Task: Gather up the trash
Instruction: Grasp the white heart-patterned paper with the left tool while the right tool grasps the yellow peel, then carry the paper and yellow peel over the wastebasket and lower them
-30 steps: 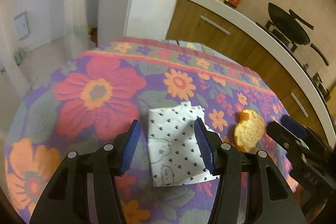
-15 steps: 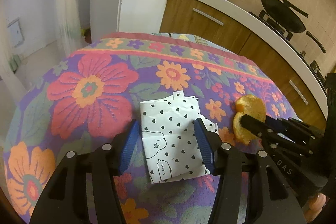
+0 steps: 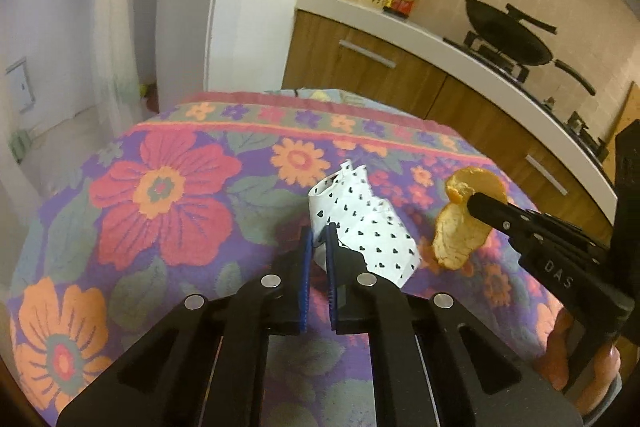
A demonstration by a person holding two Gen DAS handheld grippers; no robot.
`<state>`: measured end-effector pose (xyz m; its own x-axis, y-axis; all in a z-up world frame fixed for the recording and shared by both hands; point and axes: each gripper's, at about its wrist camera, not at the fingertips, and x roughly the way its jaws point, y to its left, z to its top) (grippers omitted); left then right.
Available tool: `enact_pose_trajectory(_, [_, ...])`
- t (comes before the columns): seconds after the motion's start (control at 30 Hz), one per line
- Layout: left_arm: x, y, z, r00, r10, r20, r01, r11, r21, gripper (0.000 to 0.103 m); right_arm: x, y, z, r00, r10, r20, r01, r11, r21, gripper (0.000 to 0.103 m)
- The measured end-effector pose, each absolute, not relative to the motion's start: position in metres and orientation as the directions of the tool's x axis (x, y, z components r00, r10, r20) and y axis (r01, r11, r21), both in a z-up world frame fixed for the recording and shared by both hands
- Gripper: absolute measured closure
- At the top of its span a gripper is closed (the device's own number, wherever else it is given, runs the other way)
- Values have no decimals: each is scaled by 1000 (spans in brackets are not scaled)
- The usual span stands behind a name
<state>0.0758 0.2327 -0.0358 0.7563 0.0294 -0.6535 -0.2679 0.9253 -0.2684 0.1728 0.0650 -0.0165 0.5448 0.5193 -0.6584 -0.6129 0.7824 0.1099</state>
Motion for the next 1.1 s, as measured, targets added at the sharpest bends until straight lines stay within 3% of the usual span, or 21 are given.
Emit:
enact_pose_trajectory(0.27, [77,223,-43,715,-119,-689,-147,938,-314,95,173,63,-15,534,533,-656,-614,778,133,100])
enact_pose_trajectory(0.37, [74,215,-42,720,-114,-685,-118,952,-282,60,176,61,-16,527,536,-659,-609,779,146,100])
enact_pose_trajectory(0.53, [87,222,-43,698,-46,-714,-186,952,-243,59,179,57,-16,518,543,-660,-600,781,172,100])
enact_pose_trajectory(0.77, [114,220,-49,654,-92,-751,-119,968,-222,51,178,57,-15,508,561,-653,-610,770,187,100])
enact_pose_trajectory(0.83, [113,211,-49,649,-80,-756,-94,978,-184,60,177,56,-14,507,567,-649,-614,766,191,100])
enact_pose_trajectory(0.9, [110,202,-49,641,-106,-760,-58,981,-186,94,177,52,-12,502,581,-641,-613,762,210,100])
enact_pose_trajectory(0.97, [105,193,-48,648,-91,-756,-57,984,-167,100,175,45,-11,509,573,-642,-604,769,209,100])
enact_pose_trajectory(1.1, [96,176,-44,664,-80,-743,-66,984,-165,101,165,21,-7,519,577,-630,-594,774,220,100])
